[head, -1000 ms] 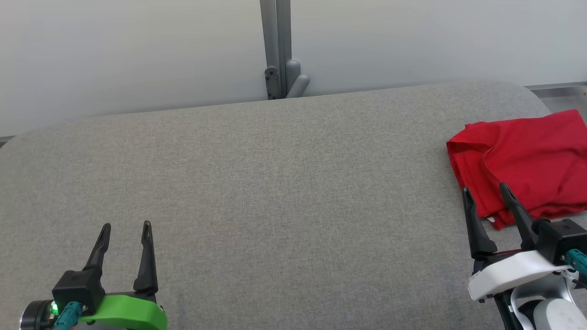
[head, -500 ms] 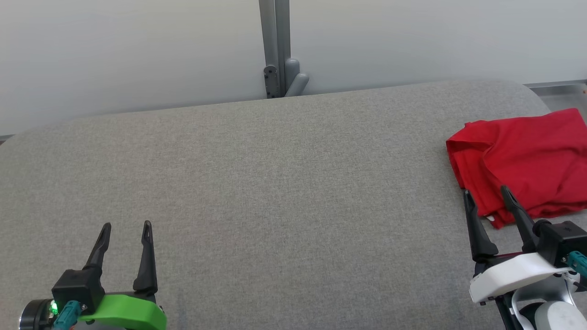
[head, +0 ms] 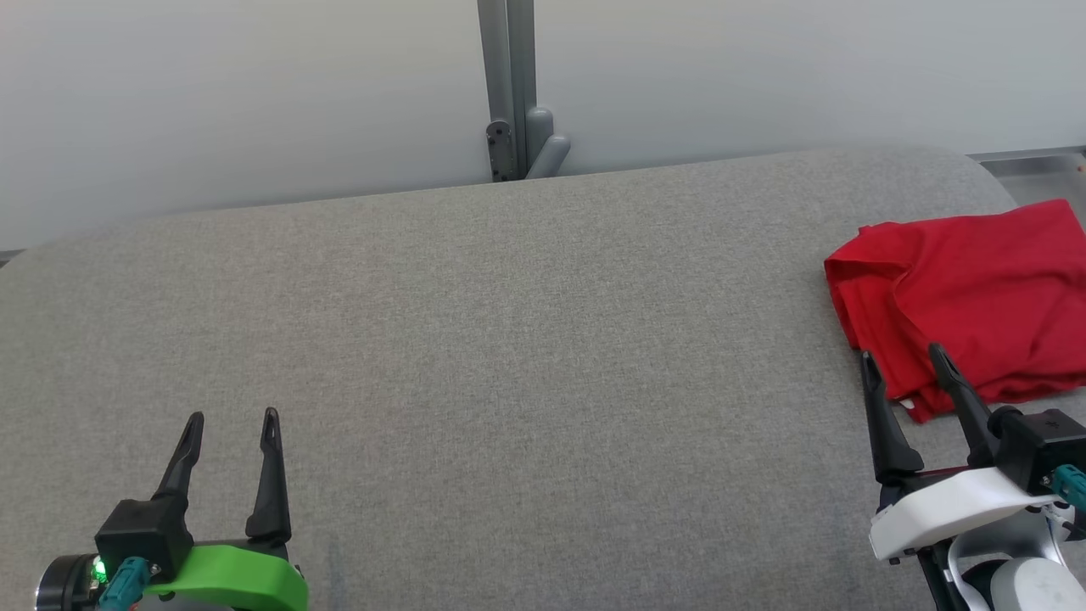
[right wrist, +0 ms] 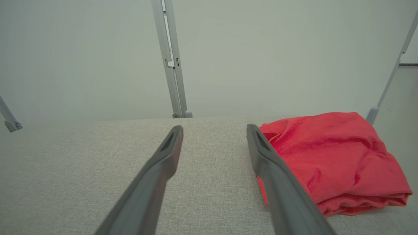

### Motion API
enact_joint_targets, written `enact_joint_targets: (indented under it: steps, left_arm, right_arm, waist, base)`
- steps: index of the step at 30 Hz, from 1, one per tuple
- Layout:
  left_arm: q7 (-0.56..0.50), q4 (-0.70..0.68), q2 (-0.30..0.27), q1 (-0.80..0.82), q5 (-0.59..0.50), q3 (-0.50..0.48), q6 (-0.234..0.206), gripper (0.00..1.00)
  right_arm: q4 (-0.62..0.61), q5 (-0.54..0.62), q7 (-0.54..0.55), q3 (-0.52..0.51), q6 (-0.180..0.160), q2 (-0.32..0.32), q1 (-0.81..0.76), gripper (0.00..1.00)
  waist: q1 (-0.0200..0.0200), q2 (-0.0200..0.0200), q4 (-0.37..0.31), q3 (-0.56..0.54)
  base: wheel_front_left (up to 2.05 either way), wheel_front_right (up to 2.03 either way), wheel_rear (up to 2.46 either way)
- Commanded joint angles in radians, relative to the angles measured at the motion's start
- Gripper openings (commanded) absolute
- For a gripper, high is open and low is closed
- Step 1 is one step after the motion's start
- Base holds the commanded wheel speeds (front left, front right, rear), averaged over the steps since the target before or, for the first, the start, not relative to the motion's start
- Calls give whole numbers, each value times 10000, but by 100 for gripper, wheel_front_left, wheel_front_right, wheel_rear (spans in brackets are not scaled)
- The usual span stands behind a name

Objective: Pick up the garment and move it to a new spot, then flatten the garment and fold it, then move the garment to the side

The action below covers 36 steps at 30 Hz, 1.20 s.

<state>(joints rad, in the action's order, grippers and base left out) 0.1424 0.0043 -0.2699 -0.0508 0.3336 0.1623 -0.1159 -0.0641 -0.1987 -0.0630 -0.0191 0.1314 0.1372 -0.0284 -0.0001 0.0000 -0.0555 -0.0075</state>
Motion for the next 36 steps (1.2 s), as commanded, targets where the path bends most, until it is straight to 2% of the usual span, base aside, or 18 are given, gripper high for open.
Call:
enact_joint_targets:
  steps: [1, 9, 10, 13, 36]
  left_arm:
    - [22, -22, -112, 79, 90, 5, -44, 100]
    - [-13, -17, -166, 79, 87, 80, -58, 100]
    - [-4, 1, -80, -1, 6, 72, -3, 0]
    - [8, 159, 69, -89, 134, 127, 23, 0]
    - [298, 286, 683, -104, 3819, 199, 746, 0]
  right_arm:
    - [-30, 33, -2, -17, -16, -5, -9, 100]
    - [0, -58, -25, -1, -16, -8, 23, 100]
    - [18, -8, -3, 10, 0, -9, -1, 0]
    - [233, -146, 24, 21, 0, -69, -82, 0]
    - [988, -4431, 1373, -925, -3, -91, 200, 0]
  waist:
    - [1, 0, 8, 5]
    - [1, 0, 3, 19]
    - [1, 0, 2, 19]
    - [1, 0, 6, 20]
    - [1, 0, 109, 39]
  base:
    - [0, 0, 0]
    - [0, 0, 0]
    - [0, 0, 0]
    - [0, 0, 0]
    - [0, 0, 0]
